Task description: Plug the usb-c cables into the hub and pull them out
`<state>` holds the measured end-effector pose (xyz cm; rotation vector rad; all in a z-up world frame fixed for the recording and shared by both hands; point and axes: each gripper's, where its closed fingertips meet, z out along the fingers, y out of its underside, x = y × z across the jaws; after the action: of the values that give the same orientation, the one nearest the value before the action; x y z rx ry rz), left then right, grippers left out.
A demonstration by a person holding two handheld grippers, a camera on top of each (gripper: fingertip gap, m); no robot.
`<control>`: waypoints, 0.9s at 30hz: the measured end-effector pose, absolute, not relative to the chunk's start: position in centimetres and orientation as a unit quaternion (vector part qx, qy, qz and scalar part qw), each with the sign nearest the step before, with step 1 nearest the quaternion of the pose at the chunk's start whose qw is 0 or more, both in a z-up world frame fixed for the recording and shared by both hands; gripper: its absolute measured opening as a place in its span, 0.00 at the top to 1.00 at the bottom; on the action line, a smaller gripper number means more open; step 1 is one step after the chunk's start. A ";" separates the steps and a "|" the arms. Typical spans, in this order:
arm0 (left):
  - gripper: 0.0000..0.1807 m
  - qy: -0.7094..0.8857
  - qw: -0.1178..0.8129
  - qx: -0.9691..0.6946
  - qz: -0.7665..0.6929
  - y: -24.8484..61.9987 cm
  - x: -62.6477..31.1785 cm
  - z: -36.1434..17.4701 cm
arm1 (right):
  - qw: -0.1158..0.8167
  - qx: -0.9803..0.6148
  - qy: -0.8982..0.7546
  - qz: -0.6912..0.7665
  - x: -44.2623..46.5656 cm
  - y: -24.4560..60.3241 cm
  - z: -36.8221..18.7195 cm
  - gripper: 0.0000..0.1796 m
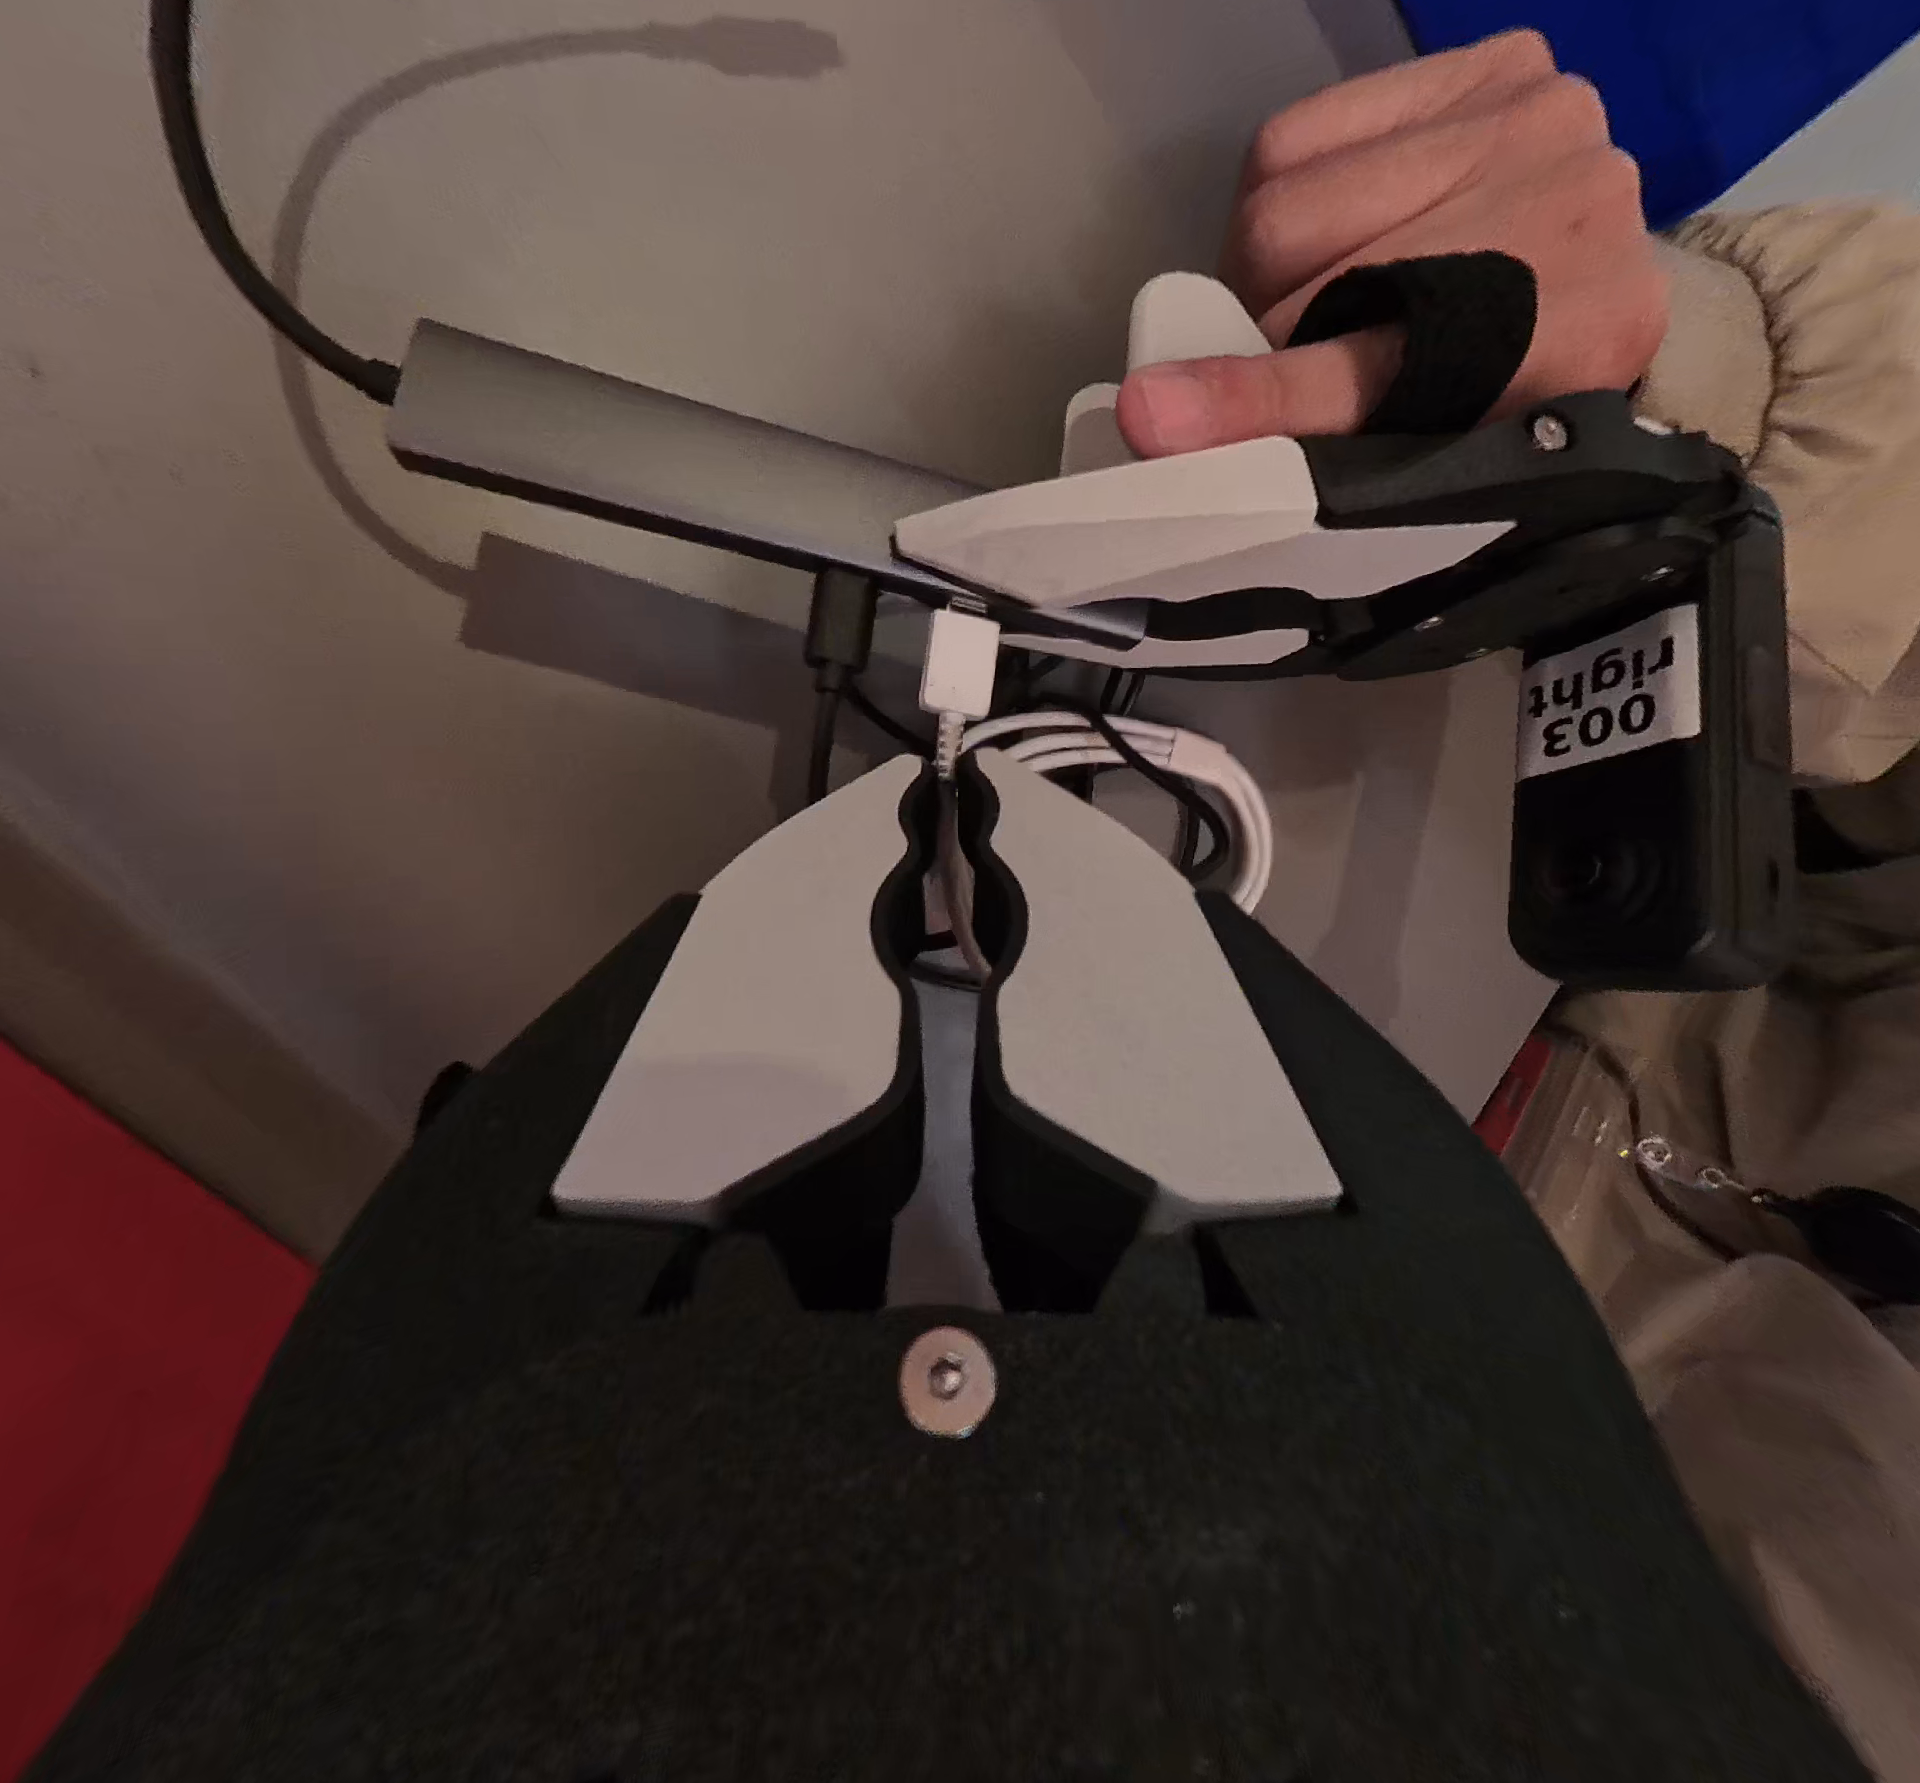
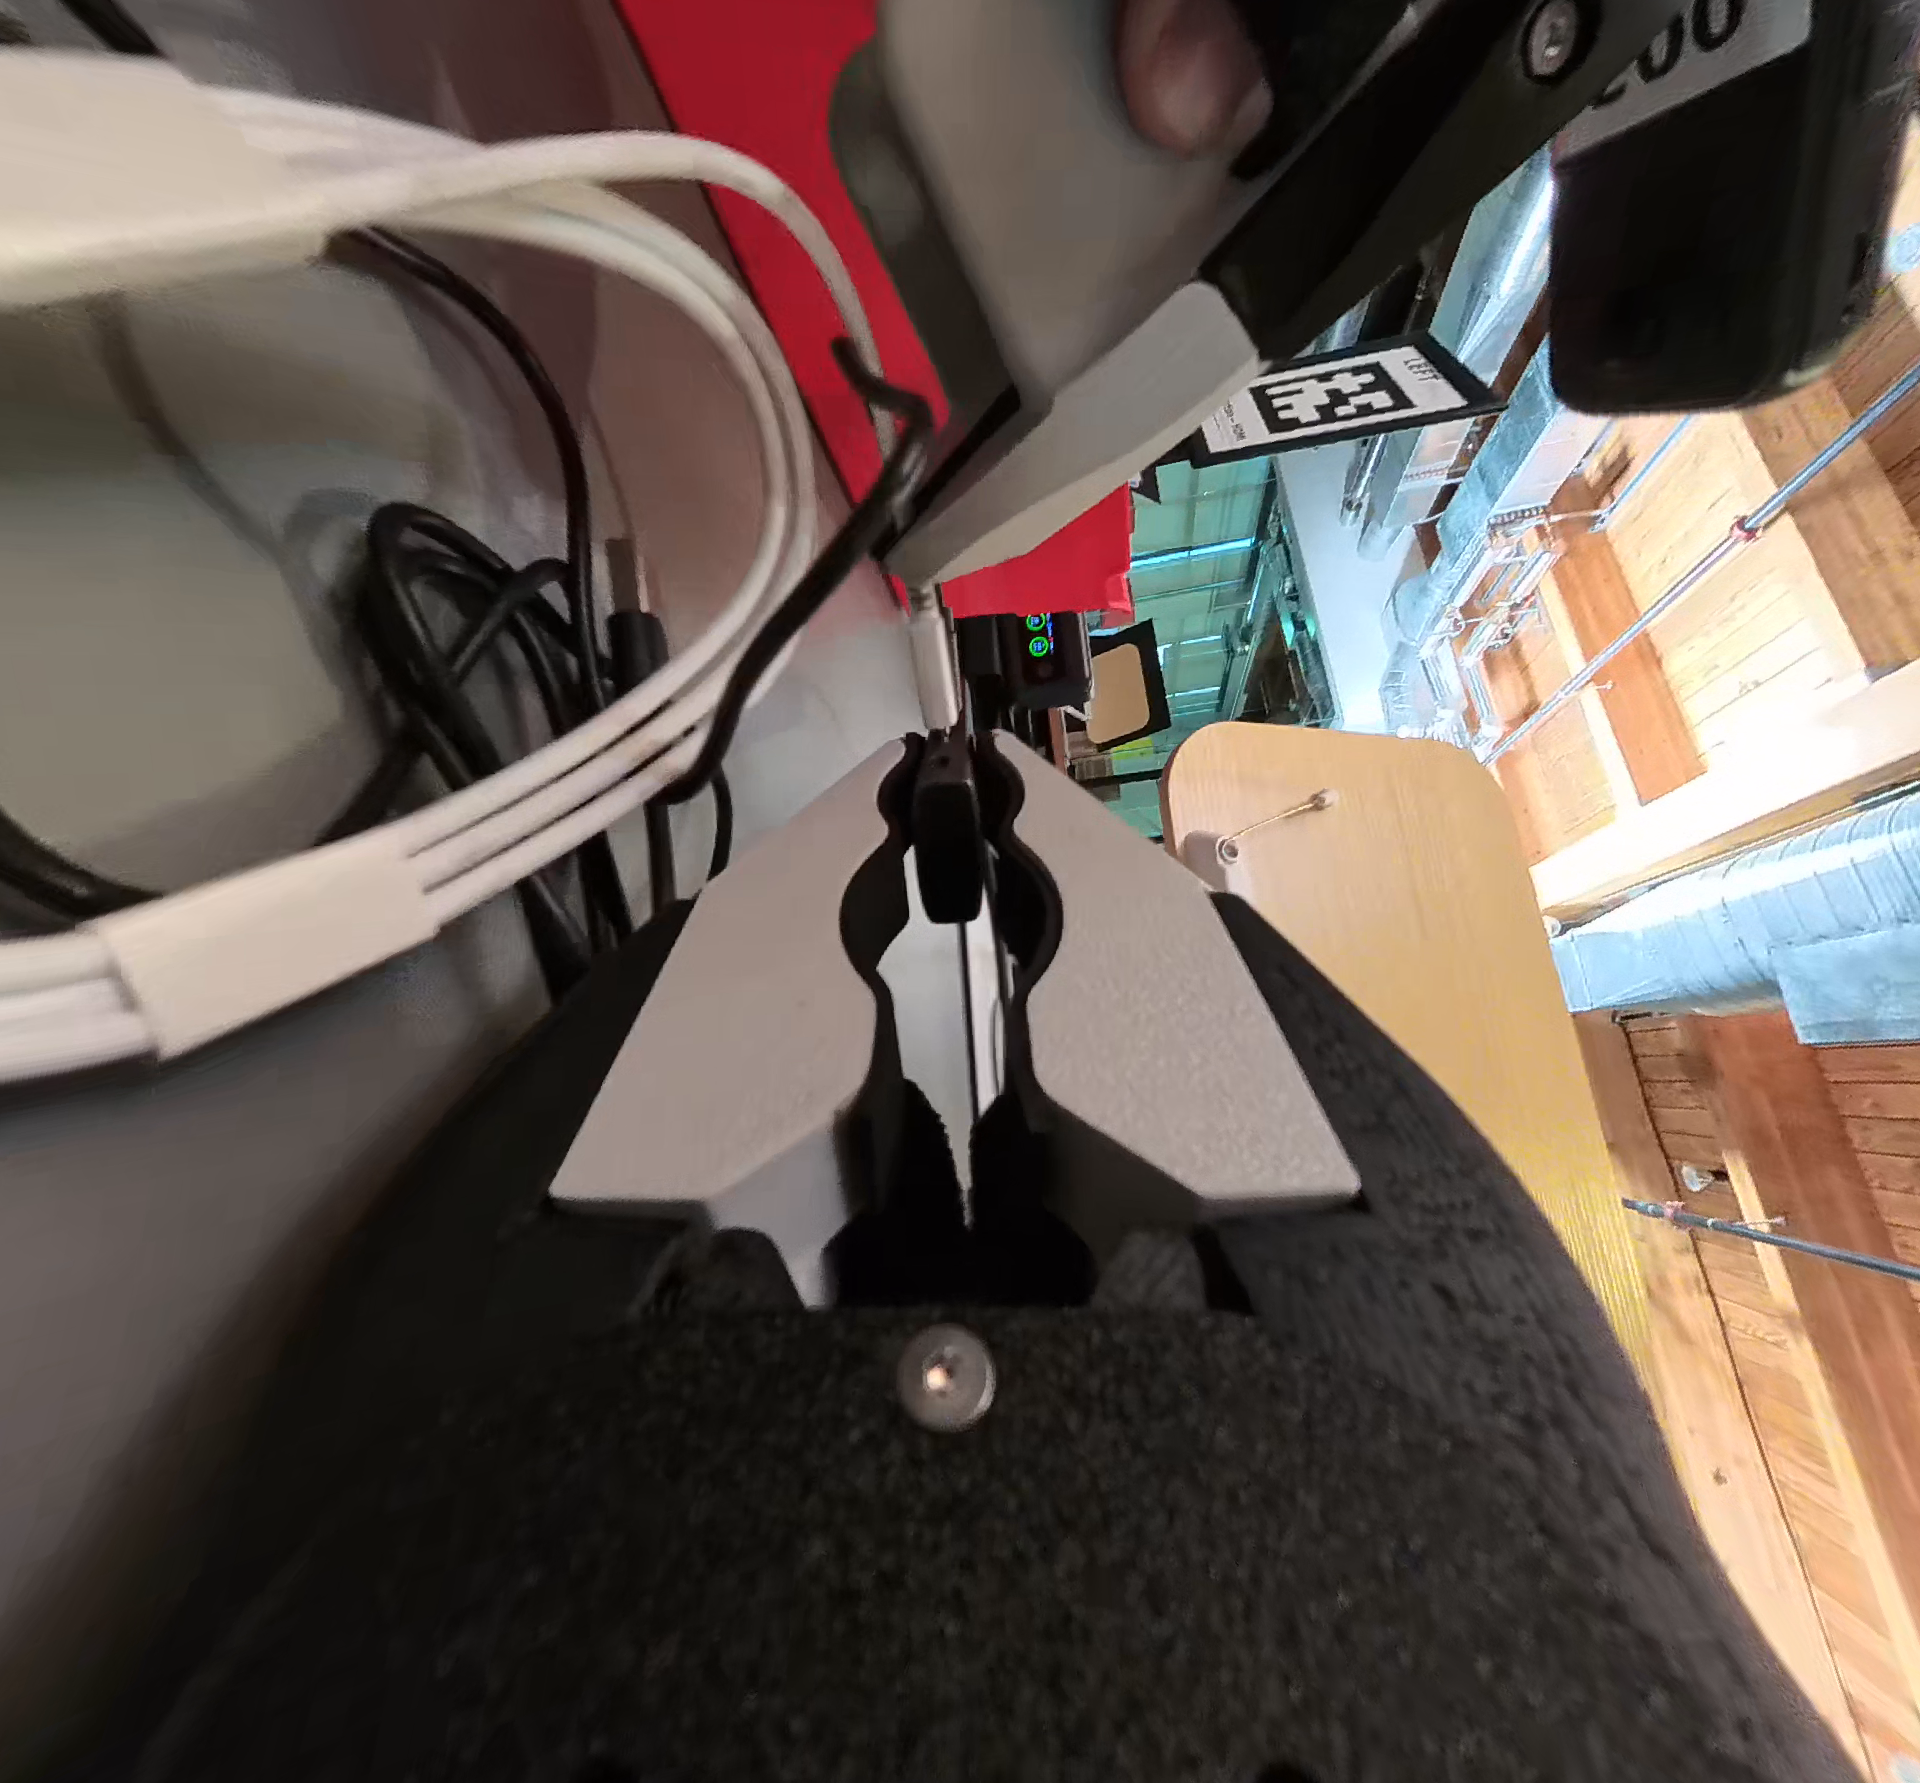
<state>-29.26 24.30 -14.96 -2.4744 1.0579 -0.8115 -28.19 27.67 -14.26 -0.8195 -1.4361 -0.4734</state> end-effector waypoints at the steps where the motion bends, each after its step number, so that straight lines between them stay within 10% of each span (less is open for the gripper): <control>1: 0.99 0.380 0.162 -0.867 -0.278 24.2 -29.3 -15.0 | 0.653 -0.360 -0.634 -0.205 -28.3 27.5 -14.3 0.95; 14: 0.98 0.385 0.213 -0.858 -0.266 23.7 -29.2 -14.3 | 0.656 -0.350 -0.642 -0.189 -28.7 27.1 -14.5 0.95; 17: 0.83 0.326 0.311 -0.842 -0.296 22.9 -30.3 -10.3 | 0.683 -0.400 -0.600 -0.115 -28.2 27.3 -12.9 0.95; 27: 0.84 0.164 0.446 -0.809 -0.347 14.1 -36.5 -12.7 | 0.695 -0.595 -0.377 0.143 -23.3 28.5 4.0 0.95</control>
<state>-36.47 14.07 -12.70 -2.0028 0.4055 -0.8592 -23.33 28.51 3.97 -1.3283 -0.8416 0.3193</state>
